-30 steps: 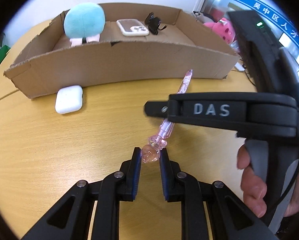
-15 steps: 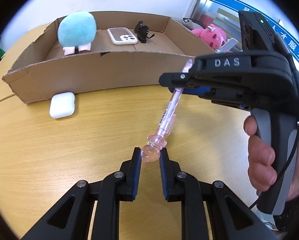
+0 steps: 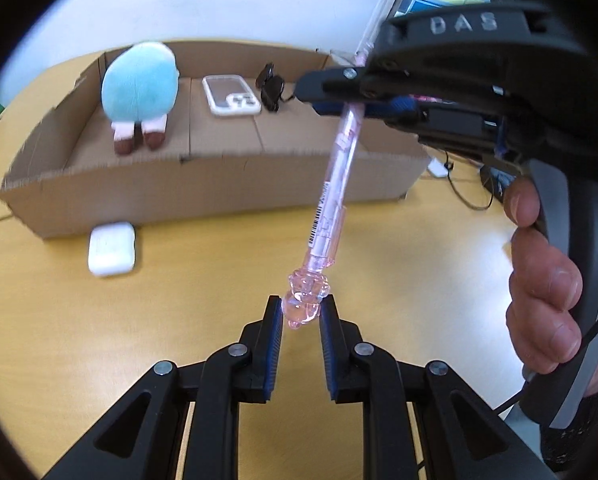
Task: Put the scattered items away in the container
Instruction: 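Close the left gripper on the pink pen's charm end and lift it, then carry the pink pen with the left gripper over the box and lower it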
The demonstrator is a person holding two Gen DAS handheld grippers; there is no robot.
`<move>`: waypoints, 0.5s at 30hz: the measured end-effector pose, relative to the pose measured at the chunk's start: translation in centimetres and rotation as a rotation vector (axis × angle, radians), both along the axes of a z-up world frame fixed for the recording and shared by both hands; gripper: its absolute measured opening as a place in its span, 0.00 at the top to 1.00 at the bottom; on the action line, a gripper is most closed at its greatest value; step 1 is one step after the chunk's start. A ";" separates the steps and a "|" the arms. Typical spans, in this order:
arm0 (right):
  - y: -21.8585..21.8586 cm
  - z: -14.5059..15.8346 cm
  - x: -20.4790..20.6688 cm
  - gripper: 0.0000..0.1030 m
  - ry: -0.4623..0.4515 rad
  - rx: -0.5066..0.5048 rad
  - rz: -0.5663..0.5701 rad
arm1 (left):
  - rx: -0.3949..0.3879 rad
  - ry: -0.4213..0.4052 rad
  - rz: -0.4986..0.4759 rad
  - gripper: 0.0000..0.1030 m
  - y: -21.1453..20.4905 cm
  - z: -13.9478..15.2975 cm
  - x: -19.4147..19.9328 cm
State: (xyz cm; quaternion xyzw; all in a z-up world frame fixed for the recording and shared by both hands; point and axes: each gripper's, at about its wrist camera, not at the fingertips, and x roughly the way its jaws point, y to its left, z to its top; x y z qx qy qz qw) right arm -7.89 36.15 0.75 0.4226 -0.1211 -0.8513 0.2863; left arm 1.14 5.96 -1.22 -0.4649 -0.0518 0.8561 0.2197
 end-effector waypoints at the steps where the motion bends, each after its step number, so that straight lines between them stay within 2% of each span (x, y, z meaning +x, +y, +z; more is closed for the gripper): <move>1: -0.3 0.8 -0.4 0.89 0.013 0.000 0.010 | 0.007 0.007 0.004 0.83 0.1 0.6 -0.4; 6: -1.7 4.2 -3.2 0.89 0.058 0.019 0.052 | 0.048 0.027 0.031 0.83 0.3 3.4 -3.3; 9: -2.7 5.6 -5.8 0.89 0.055 0.033 0.080 | 0.083 0.015 0.060 0.83 -0.3 4.2 -5.8; 15: -5.4 5.0 -12.3 0.90 -0.036 0.069 0.128 | 0.094 -0.058 0.105 0.83 -1.5 4.1 -10.8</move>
